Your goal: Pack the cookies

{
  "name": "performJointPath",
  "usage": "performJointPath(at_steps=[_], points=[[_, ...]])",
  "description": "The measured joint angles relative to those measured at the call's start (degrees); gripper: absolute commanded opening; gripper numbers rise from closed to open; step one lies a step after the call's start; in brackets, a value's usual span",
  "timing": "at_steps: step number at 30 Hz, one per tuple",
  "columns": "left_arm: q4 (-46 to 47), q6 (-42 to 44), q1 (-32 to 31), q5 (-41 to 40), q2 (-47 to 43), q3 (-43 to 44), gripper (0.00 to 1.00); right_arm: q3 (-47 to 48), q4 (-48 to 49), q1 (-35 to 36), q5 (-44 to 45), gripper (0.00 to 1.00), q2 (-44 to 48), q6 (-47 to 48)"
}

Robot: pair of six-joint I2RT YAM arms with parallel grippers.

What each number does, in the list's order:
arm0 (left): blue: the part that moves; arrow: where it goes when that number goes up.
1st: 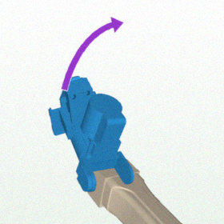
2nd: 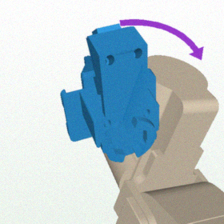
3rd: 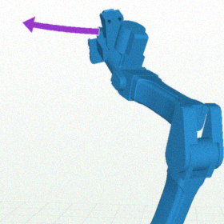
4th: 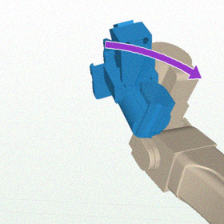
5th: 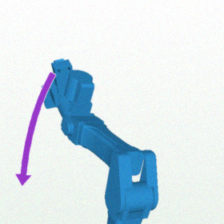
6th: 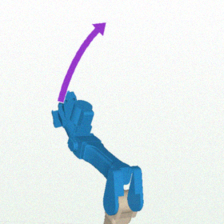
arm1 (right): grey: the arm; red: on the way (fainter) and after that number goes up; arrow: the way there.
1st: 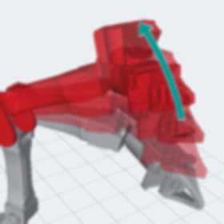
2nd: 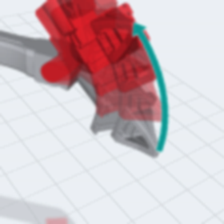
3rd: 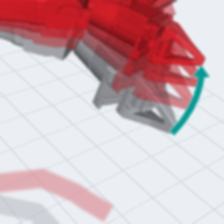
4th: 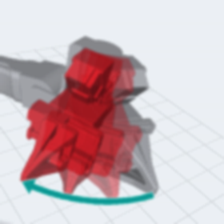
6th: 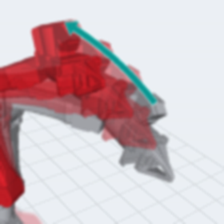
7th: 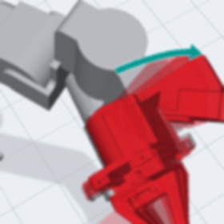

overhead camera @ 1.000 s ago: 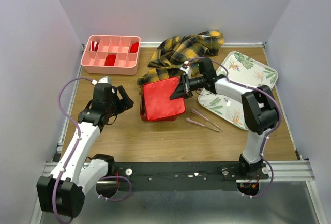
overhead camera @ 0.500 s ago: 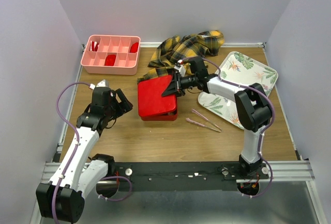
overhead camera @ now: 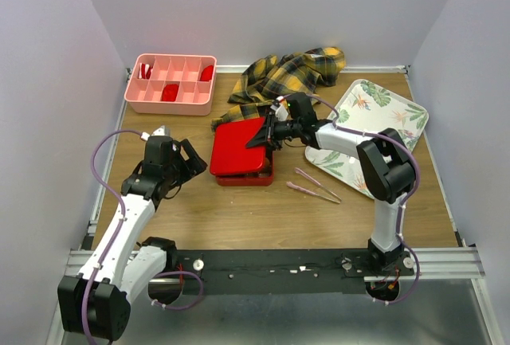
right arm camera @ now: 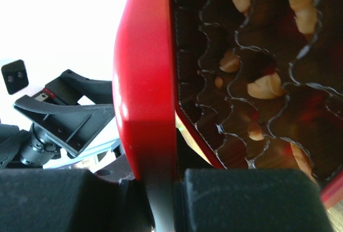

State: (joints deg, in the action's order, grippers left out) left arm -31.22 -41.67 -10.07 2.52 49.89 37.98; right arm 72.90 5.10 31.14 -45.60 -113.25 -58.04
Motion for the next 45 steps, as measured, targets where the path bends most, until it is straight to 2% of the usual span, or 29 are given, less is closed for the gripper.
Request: performJointPath(at_steps=[16,28,34,45], points=[[10.36,2.01,0.13,6.38,13.97,-0.96,0.93,-2.64,-0.98,-0.7,1.03,0.06,2.49,2.14],[17.4,5.27,0.2,12.57,24.17,2.62,0.93,-3.65,-1.36,-1.81,0.98,0.21,2.69,2.6],[20.35,5.92,0.2,15.58,28.2,4.98,0.93,-3.65,-1.38,-2.38,0.96,0.22,2.69,2.67],[23.39,5.9,-0.15,20.68,32.81,6.99,0.93,-3.65,-1.75,-3.19,1.05,0.39,2.69,3.65]])
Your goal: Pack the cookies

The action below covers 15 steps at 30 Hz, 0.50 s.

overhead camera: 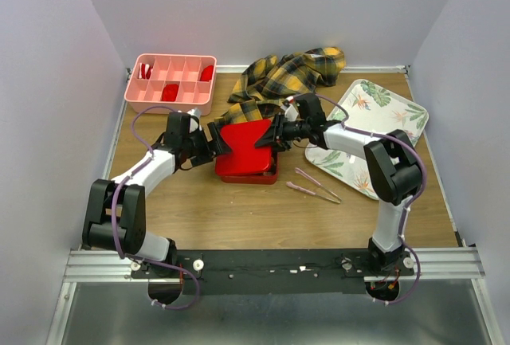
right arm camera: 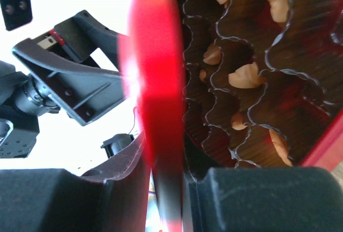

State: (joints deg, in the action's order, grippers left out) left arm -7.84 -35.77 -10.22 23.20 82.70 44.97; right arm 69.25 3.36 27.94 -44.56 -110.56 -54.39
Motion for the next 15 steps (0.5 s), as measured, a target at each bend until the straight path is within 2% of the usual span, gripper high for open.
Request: performJointPath(at_steps=[3,15], points=[[0.66,-0.02,-0.31,0.66,0.24,1.05,0.93,0.0,-0.11,-0.28,0.13,0.43,0.0,0.46],[1.42,-0.04,-0.92,1.53,2.01,2.99,0.93,0.96,-6.8,-1.18,2.54,0.49,0.24,6.51]])
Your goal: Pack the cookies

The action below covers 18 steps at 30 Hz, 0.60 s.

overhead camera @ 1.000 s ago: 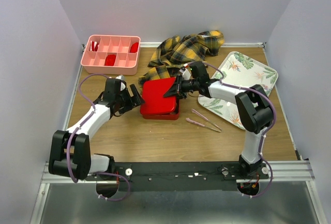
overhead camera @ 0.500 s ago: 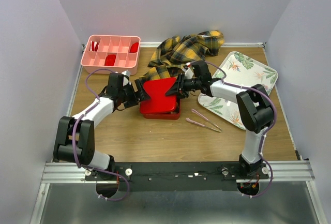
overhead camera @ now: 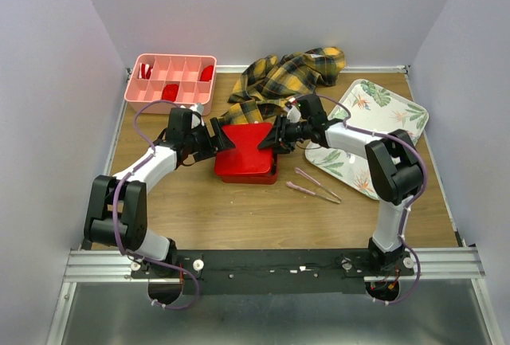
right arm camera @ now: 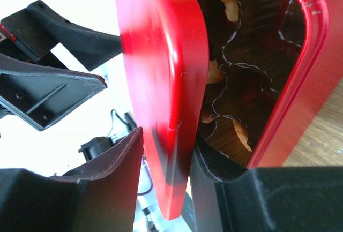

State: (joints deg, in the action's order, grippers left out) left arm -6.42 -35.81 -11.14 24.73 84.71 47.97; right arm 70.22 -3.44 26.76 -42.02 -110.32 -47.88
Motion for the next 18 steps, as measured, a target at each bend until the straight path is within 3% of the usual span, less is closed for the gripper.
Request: performJointPath(at_steps=[18], points=[[0.76,-1.05,-1.2,0.13,1.6,1.03,0.92,4.2,-10.21,-1.6,6.8,0.56,3.19,11.8]])
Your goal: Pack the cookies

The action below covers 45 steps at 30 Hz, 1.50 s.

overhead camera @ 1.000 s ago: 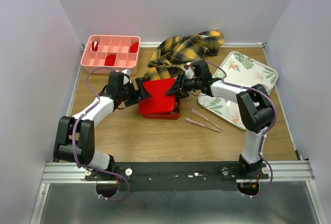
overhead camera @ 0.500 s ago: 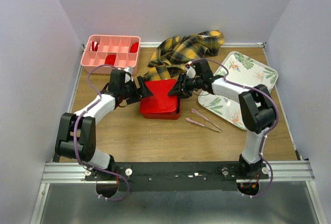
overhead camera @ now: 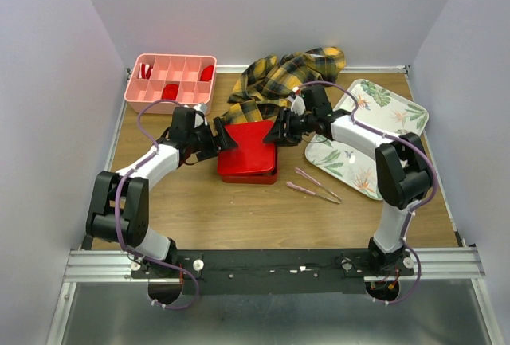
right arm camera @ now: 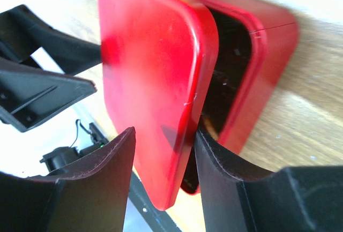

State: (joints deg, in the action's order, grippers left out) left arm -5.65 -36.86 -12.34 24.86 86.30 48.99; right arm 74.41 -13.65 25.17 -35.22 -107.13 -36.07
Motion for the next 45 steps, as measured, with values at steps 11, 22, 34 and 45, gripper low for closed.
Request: performJointPath(at_steps=[11,22,34,45], points=[[0.28,-0.5,-1.29,-0.2,1.07,1.42,0.92,0.0,-2.4,-1.9,1.99,0.57,1.16,3.63],[-1.42,-0.22,-2.6,-2.1,2.36,3.37,0.91,0.07,-3.06,-1.88,1.9,0.48,1.38,7.78],[-7.45,2.05,-5.05,-6.54,6.32,9.01,0.9,0.98,-4.0,-1.88,-4.24,0.19,3.69,17.2],[-12.52,3.21,-7.91,-10.93,10.4,14.25,0.9,4.74,-5.62,-1.03,-5.73,0.11,-1.79,21.09]])
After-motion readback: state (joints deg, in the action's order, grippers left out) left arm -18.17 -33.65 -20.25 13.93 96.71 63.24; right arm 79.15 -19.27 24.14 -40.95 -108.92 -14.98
